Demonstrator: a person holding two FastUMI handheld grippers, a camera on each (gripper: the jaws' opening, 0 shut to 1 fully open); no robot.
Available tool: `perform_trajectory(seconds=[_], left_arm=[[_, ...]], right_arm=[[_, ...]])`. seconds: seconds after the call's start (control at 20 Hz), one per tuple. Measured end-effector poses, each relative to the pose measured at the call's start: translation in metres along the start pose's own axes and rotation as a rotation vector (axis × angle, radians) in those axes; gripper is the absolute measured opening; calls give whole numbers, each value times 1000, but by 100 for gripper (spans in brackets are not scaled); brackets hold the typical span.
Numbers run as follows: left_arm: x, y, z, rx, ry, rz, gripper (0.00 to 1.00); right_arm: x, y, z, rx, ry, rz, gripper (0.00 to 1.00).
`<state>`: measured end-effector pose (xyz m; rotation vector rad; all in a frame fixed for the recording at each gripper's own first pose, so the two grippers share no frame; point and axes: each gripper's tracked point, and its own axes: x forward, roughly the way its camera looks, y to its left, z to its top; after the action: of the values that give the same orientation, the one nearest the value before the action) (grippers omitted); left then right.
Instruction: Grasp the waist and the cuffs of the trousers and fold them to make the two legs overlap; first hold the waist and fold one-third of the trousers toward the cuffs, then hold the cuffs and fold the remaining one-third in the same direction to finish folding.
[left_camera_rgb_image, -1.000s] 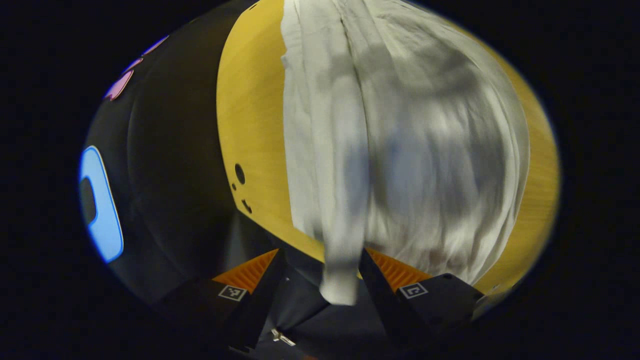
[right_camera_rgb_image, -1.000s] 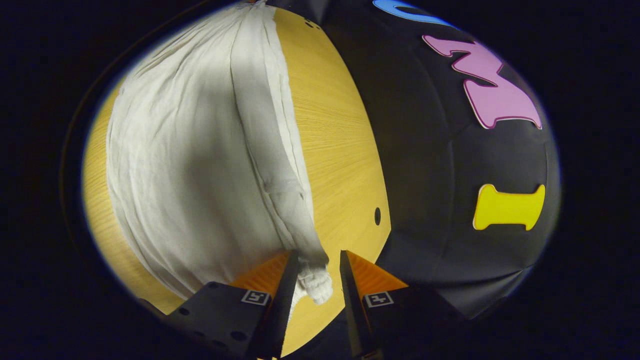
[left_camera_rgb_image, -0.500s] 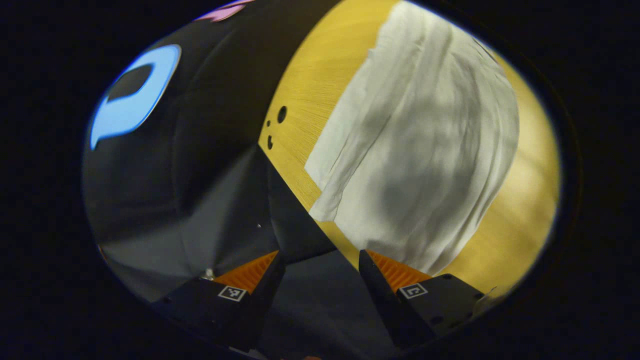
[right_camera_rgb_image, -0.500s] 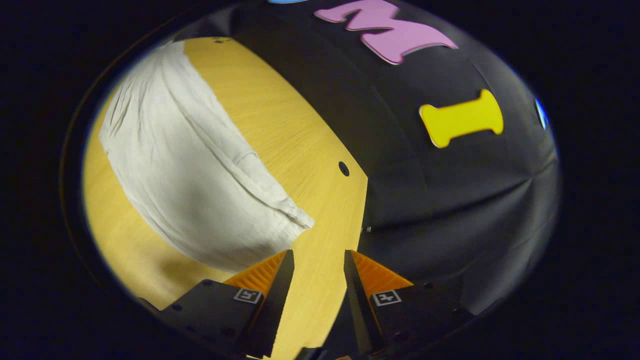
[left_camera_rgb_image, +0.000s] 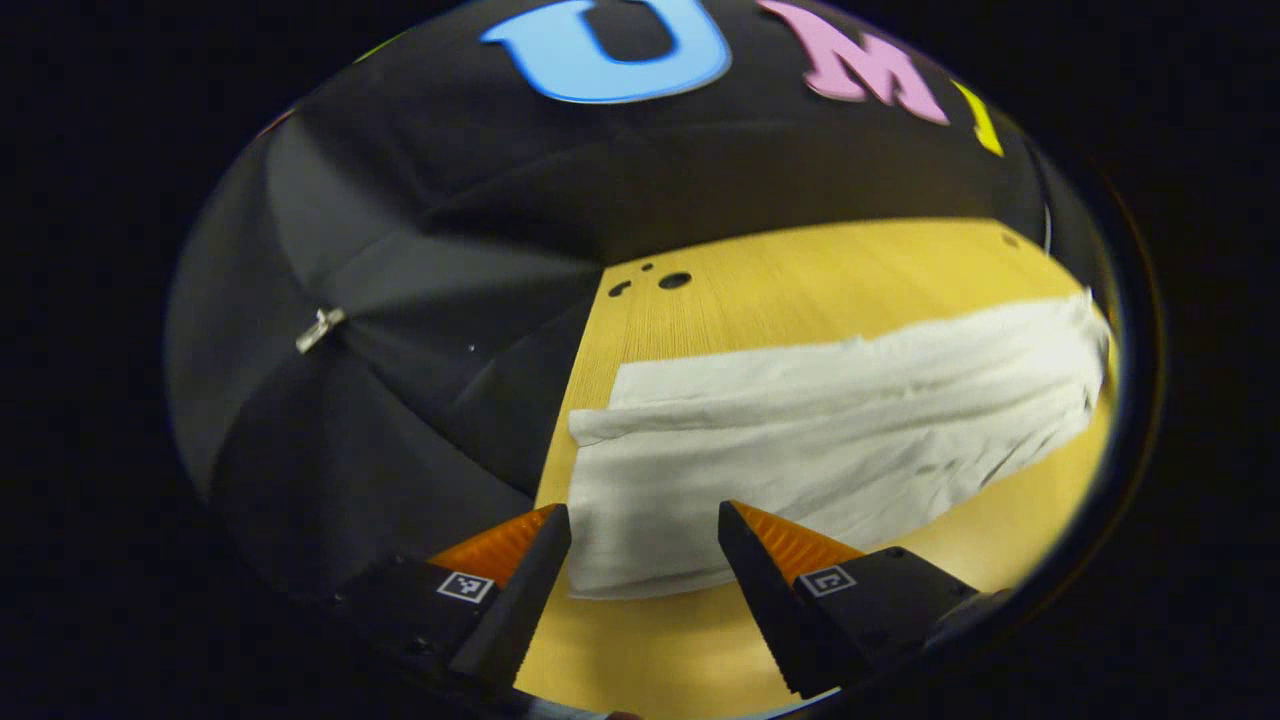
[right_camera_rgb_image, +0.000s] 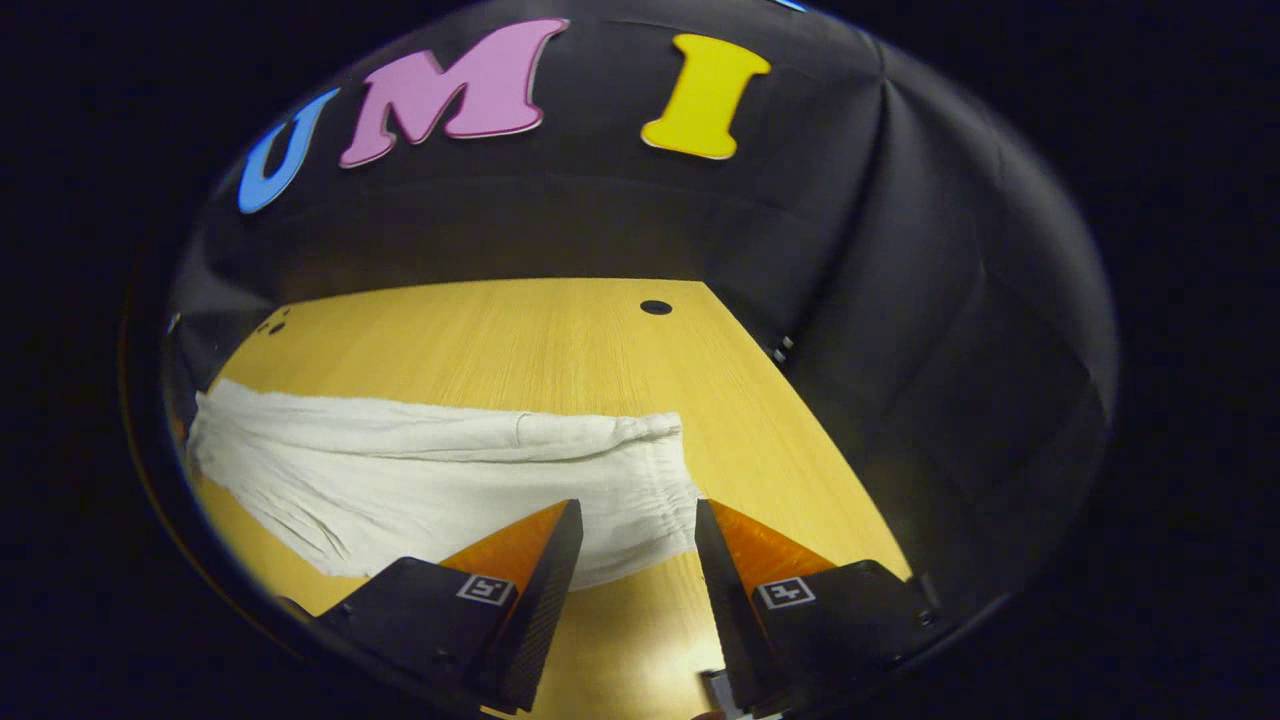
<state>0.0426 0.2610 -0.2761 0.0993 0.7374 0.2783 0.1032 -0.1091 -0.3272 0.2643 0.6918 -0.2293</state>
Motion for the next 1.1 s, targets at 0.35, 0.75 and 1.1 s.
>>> perform_trajectory(seconds=[0.35, 0.75, 1.1], left_arm=[[-21, -52, 33, -529, -100, -201, 93], [-22, -70, 18, -668, -41, -219, 95], [-14, -69, -11, -670, 44, -216, 95]], right_arm=[[11, -2, -26, 337, 98, -62, 73], [45, -2, -51, 610, 193, -123, 74], [61, -6, -57, 682, 247, -156, 53]])
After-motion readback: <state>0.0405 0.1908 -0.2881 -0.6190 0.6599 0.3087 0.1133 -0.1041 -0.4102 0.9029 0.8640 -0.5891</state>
